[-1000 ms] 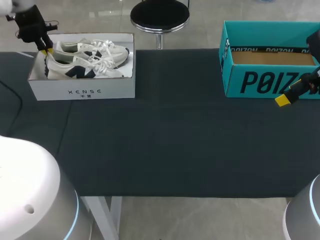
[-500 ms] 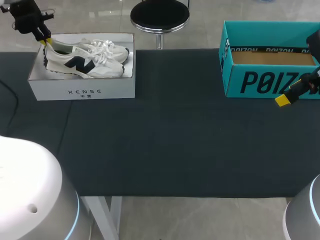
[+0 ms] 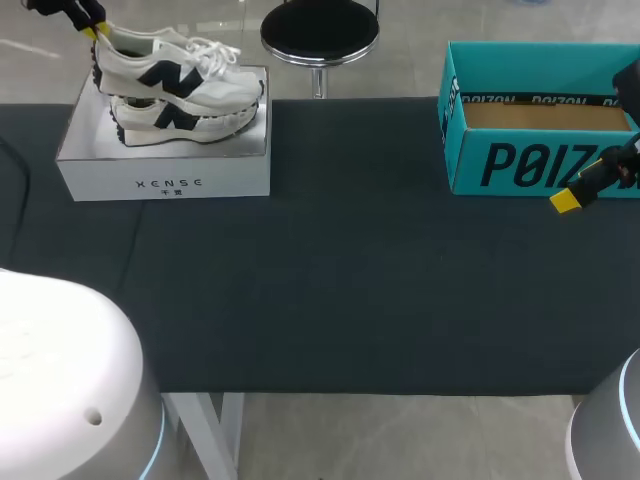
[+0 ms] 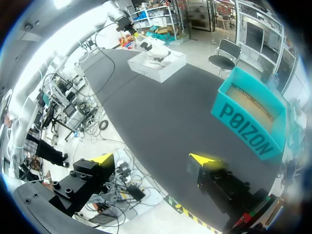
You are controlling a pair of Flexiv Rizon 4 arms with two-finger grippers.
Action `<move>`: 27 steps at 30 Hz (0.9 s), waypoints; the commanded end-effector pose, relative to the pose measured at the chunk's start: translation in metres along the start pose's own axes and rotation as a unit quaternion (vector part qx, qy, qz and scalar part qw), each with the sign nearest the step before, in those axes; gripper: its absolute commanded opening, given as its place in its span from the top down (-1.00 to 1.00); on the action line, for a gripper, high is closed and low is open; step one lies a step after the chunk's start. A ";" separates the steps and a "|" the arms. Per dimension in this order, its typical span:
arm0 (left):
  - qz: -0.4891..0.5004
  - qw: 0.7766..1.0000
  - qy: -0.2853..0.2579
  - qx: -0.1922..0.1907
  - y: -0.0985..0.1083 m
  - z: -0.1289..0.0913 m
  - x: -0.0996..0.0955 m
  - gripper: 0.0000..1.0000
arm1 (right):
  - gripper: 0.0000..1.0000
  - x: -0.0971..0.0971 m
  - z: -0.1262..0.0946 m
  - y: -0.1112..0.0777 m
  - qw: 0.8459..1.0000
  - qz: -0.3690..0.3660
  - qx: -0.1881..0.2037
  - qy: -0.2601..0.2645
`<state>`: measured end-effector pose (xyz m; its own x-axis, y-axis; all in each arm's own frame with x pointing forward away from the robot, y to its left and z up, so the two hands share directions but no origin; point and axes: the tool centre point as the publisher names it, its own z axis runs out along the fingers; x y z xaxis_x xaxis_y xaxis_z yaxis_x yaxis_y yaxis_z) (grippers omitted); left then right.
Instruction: Take the shoe out of the shoebox, open the shoe tongue, remove and reinsert the insole, then place the shoe into the shoebox
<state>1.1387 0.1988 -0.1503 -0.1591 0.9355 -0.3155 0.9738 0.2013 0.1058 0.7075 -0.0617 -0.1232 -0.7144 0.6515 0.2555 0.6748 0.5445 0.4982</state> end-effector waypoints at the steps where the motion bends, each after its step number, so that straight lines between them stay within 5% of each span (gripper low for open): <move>1: 0.006 1.000 -0.005 -0.001 -0.018 -0.039 -0.012 1.00 | -1.00 -0.001 0.001 0.002 1.000 0.000 0.002 0.001; 13: 0.068 0.996 -0.013 0.051 -0.097 -0.038 -0.067 1.00 | -1.00 -0.001 0.001 0.002 1.000 0.000 0.002 0.001; 27: 0.031 0.995 -0.009 0.096 -0.198 0.016 -0.146 1.00 | -1.00 -0.001 0.001 0.002 1.000 0.000 0.002 0.001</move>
<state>0.9836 0.0349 -0.1305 -0.0910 0.9378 -0.3351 0.9933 0.0614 -0.0980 0.7074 -0.0617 -0.1232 -0.7143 0.6515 0.2556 0.6748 0.5445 0.4982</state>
